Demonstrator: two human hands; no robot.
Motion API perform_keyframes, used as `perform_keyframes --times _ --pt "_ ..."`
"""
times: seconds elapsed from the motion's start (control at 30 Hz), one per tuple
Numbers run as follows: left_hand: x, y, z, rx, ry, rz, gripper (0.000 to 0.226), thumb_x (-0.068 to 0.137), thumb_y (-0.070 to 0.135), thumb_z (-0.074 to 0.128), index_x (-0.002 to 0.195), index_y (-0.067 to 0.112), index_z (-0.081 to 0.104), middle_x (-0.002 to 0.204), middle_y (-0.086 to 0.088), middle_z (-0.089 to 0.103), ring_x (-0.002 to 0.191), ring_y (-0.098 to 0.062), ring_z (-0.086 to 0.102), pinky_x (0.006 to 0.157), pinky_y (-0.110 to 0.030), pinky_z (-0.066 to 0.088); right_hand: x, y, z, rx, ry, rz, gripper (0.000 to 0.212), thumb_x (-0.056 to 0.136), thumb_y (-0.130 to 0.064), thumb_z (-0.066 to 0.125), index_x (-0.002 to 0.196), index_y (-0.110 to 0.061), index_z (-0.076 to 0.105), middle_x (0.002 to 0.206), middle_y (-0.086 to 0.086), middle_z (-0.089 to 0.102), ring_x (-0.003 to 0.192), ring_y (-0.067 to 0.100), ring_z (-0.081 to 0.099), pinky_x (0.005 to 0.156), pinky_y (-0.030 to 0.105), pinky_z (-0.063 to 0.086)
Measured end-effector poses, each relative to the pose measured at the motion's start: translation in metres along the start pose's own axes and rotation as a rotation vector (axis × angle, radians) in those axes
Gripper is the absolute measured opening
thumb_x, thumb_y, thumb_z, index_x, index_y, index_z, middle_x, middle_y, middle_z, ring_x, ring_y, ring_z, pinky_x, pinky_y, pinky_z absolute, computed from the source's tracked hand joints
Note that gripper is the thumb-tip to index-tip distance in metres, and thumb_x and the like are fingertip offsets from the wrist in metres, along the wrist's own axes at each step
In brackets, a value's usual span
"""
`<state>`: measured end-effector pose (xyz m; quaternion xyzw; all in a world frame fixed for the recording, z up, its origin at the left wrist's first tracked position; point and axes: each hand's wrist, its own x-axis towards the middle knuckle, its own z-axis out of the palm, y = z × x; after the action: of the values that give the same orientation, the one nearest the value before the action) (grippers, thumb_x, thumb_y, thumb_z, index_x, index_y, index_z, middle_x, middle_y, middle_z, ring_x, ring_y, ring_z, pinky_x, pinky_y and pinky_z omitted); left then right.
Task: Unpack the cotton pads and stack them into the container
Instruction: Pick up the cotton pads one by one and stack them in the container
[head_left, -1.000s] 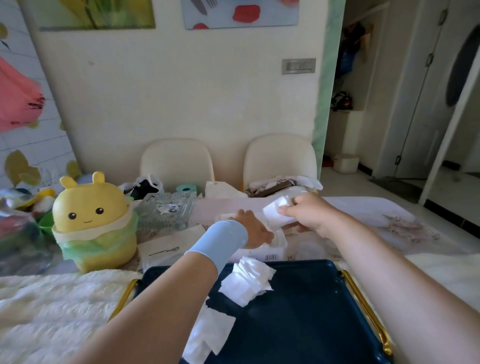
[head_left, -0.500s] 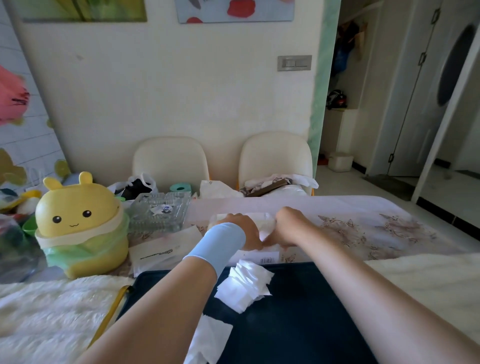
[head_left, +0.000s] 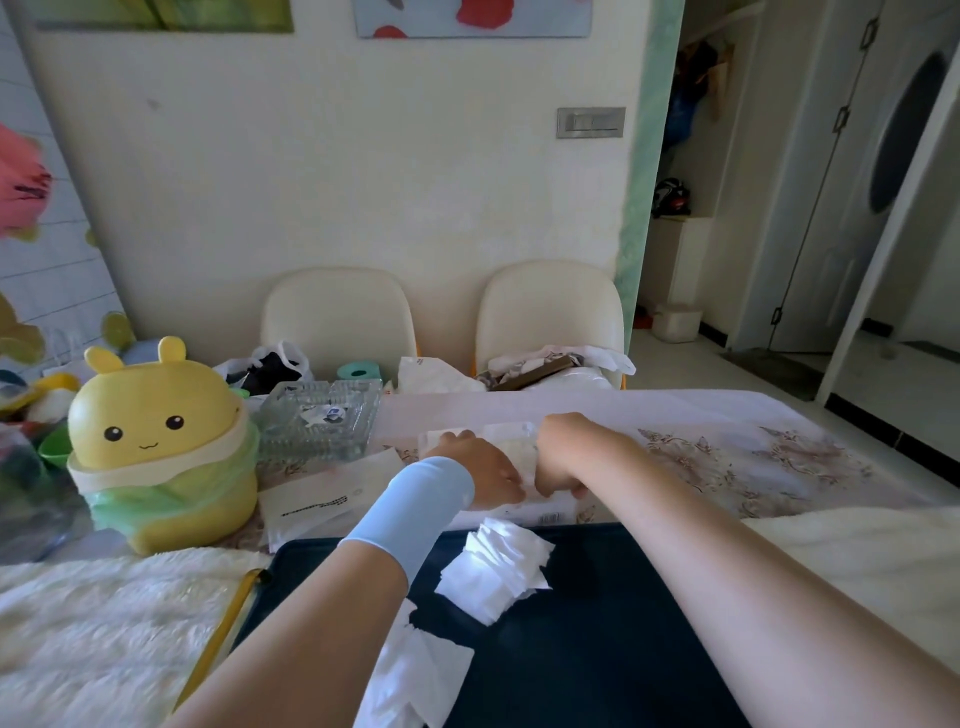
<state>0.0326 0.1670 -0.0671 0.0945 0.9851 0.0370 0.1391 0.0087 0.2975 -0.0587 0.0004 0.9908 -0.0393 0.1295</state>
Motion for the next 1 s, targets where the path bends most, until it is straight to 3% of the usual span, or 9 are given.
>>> perform_keyframes --times 0.17,0.27,0.37,0.43,0.57,0.73,0.87,0.93,1.0 --pt "-0.002 -0.005 0.006 -0.062 0.047 0.031 0.039 0.092 0.055 0.049 0.129 0.048 0.058 0.139 -0.005 0.045 0.137 -0.030 0.029 0.109 -0.042 0.031 0.012 -0.018 0.007 -0.143 -0.045 0.037 0.029 0.090 -0.021 0.064 0.117 -0.016 0.054 0.083 0.005 0.045 0.071 0.021 0.050 0.073 0.030 0.044" --pt "-0.004 -0.012 0.009 -0.128 0.097 0.062 0.045 0.089 0.046 0.059 0.134 0.045 0.053 0.135 -0.001 0.047 0.134 -0.025 0.031 0.104 -0.040 0.036 0.010 -0.020 0.005 -0.132 -0.194 0.044 0.022 0.097 -0.030 0.055 0.090 -0.010 0.053 0.078 0.006 0.046 0.069 0.023 0.047 0.068 0.030 0.042" --pt "-0.001 -0.024 0.017 -0.245 0.172 0.075 0.054 0.081 0.042 0.071 0.132 0.041 0.052 0.127 0.006 0.056 0.124 -0.019 0.046 0.103 -0.037 0.045 0.011 -0.007 0.000 0.136 -0.242 0.061 0.012 0.090 -0.022 0.056 0.093 -0.013 0.049 0.070 0.007 0.044 0.053 0.021 0.039 0.052 0.026 0.032" --pt "0.001 -0.027 0.021 -0.297 0.205 0.075 0.054 0.078 0.040 0.075 0.128 0.038 0.054 0.122 0.008 0.058 0.115 -0.017 0.053 0.099 -0.035 0.048 0.013 -0.002 0.003 0.315 -0.234 0.103 0.013 0.090 -0.019 0.050 0.103 -0.015 0.046 0.065 0.006 0.042 0.049 0.019 0.034 0.052 0.024 0.028" --pt "0.000 -0.024 0.022 -0.293 0.234 0.081 0.052 0.079 0.037 0.074 0.128 0.037 0.055 0.122 0.009 0.057 0.112 -0.017 0.054 0.096 -0.032 0.048 0.007 -0.005 0.007 0.558 -0.269 0.136 0.011 0.088 -0.010 0.040 0.092 -0.013 0.049 0.057 0.003 0.036 0.043 0.015 0.028 0.049 0.019 0.022" --pt "0.002 -0.027 0.020 -0.282 0.218 0.078 0.043 0.091 0.043 0.060 0.132 0.035 0.052 0.128 0.005 0.055 0.122 -0.019 0.047 0.104 -0.039 0.043 -0.008 0.016 -0.004 0.543 -0.093 0.085 0.019 0.087 -0.018 0.042 0.087 -0.009 0.058 0.081 0.009 0.074 0.048 0.021 0.047 0.050 0.021 0.036" --pt "0.006 -0.027 0.019 -0.149 0.289 0.042 0.042 0.102 0.040 0.038 0.143 0.036 0.043 0.149 0.002 0.039 0.140 -0.024 0.028 0.114 -0.044 0.031 -0.010 0.030 0.008 0.294 0.309 -0.115 0.032 0.092 -0.019 0.044 0.105 -0.009 0.071 0.104 0.010 0.075 0.088 0.028 0.067 0.081 0.036 0.056" --pt "0.009 -0.028 0.021 -0.036 0.223 0.028 0.047 0.103 0.039 0.031 0.150 0.032 0.032 0.158 0.001 0.028 0.145 -0.028 0.020 0.118 -0.047 0.025 -0.011 0.027 0.023 0.153 0.323 -0.256 0.040 0.101 -0.029 0.038 0.130 -0.012 0.060 0.139 0.012 0.057 0.127 0.031 0.051 0.105 0.044 0.045" --pt "0.013 -0.028 0.026 0.115 0.113 0.014 0.048 0.103 0.035 0.030 0.150 0.027 0.031 0.159 -0.005 0.022 0.146 -0.034 0.015 0.118 -0.051 0.021 -0.012 0.023 0.037 0.057 0.207 -0.354 0.057 0.107 -0.041 0.029 0.154 -0.010 0.031 0.165 0.014 0.020 0.152 0.030 0.016 0.122 0.046 0.021"
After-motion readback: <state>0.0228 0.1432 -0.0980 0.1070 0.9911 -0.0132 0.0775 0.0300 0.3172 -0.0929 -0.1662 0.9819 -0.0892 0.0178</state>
